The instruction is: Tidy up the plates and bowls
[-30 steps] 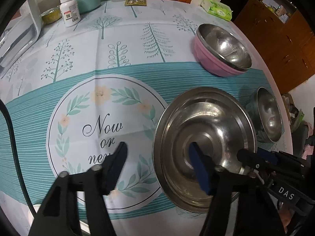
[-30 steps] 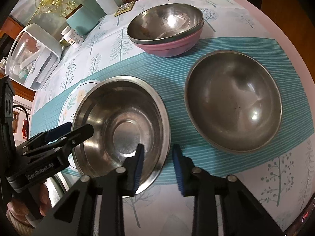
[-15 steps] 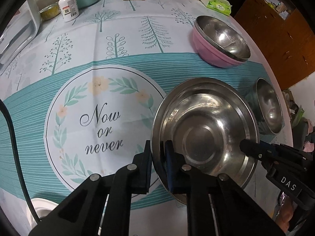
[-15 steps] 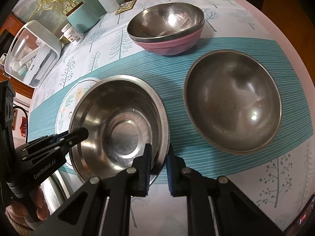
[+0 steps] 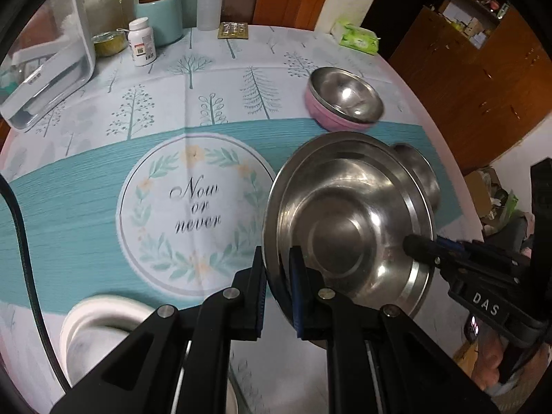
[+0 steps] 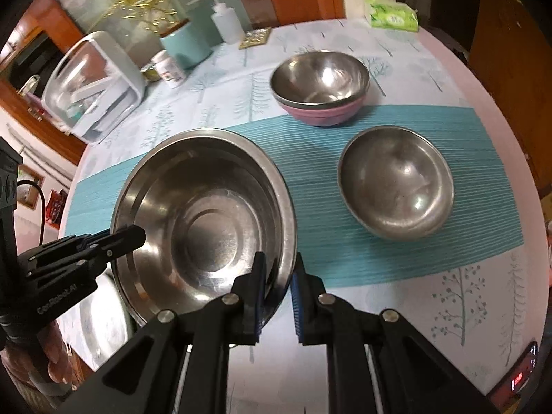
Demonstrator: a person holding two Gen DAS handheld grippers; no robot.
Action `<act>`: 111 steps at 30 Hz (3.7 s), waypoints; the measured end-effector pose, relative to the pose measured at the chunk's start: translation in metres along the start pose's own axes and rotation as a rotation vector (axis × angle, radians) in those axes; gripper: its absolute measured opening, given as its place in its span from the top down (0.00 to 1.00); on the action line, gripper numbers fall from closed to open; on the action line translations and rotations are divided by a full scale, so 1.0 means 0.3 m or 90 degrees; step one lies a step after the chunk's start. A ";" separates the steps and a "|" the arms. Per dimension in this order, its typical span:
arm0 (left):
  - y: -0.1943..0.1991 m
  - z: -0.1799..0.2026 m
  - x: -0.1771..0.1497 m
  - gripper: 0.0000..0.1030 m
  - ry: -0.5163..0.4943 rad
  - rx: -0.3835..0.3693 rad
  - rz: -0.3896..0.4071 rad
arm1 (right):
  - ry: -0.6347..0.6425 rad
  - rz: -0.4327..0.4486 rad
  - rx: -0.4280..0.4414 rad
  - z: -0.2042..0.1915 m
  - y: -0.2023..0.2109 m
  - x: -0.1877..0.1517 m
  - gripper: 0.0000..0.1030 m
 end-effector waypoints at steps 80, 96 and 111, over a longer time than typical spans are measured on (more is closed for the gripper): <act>0.261 0.191 0.327 0.16 -0.117 0.009 0.042 | 0.051 0.103 -0.062 0.117 0.353 0.211 0.55; -0.217 0.180 0.638 0.16 -0.081 -0.004 -0.007 | -0.071 0.021 -0.058 0.310 0.011 0.543 0.55; -0.608 0.141 0.677 0.37 0.008 -0.056 -0.082 | -0.163 -0.066 -0.084 0.414 -0.330 0.590 0.65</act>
Point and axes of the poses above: each gripper's, at about its wrist camera, not at the fingertips, and y roughly against the way its jaws point, z to its right, x to its top, the point moved 1 cm from there along -y, roughly the way its jaws point, and after that the axes turned 5 degrees about y, right-handed, at the moved point
